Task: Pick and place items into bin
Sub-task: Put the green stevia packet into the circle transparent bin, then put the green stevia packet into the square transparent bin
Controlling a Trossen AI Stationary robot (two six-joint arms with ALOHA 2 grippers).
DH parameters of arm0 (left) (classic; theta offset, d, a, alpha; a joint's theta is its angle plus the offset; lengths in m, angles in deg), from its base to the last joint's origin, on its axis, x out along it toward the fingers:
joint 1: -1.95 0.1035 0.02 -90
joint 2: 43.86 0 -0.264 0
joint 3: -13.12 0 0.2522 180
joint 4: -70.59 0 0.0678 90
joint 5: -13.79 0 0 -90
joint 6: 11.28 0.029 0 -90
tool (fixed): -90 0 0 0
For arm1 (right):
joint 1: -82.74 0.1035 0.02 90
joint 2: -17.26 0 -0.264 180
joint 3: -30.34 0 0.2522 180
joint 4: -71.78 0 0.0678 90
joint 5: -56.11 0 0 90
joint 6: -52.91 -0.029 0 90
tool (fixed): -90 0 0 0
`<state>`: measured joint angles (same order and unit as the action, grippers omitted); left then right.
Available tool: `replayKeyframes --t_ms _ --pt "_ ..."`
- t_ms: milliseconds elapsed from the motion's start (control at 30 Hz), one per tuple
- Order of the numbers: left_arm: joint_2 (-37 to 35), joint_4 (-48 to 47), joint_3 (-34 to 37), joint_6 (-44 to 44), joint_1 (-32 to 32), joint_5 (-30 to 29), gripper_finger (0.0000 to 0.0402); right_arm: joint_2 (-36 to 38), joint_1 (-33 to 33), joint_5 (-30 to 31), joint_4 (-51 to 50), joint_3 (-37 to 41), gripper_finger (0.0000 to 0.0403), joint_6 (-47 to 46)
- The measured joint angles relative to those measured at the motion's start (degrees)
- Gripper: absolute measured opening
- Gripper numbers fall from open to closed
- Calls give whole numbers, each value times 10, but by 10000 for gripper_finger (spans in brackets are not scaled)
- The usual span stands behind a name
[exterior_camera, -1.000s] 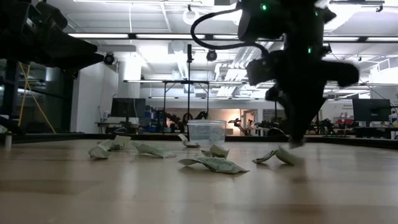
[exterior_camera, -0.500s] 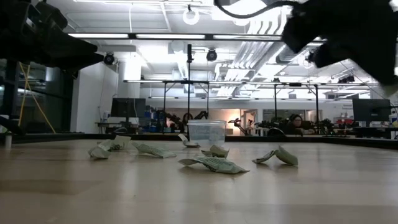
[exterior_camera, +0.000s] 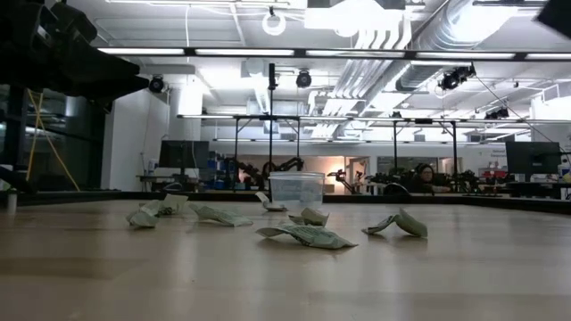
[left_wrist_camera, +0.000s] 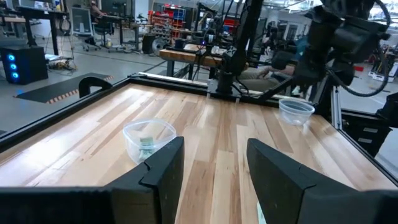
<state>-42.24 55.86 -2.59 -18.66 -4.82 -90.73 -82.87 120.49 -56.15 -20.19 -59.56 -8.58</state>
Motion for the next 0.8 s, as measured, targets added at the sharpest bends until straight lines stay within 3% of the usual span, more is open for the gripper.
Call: replayKeyframes --t_ms 167,400,700,800 --pt "0 0 0 0 0 0 211 0 36 5 11 0 4 -44" --pt "0 0 0 0 0 0 211 0 39 22 33 0 27 -56" --pt "0 0 0 0 0 -1 211 0 38 25 20 0 92 -55" --pt "0 0 0 0 0 -1 211 0 30 79 19 0 112 -31"
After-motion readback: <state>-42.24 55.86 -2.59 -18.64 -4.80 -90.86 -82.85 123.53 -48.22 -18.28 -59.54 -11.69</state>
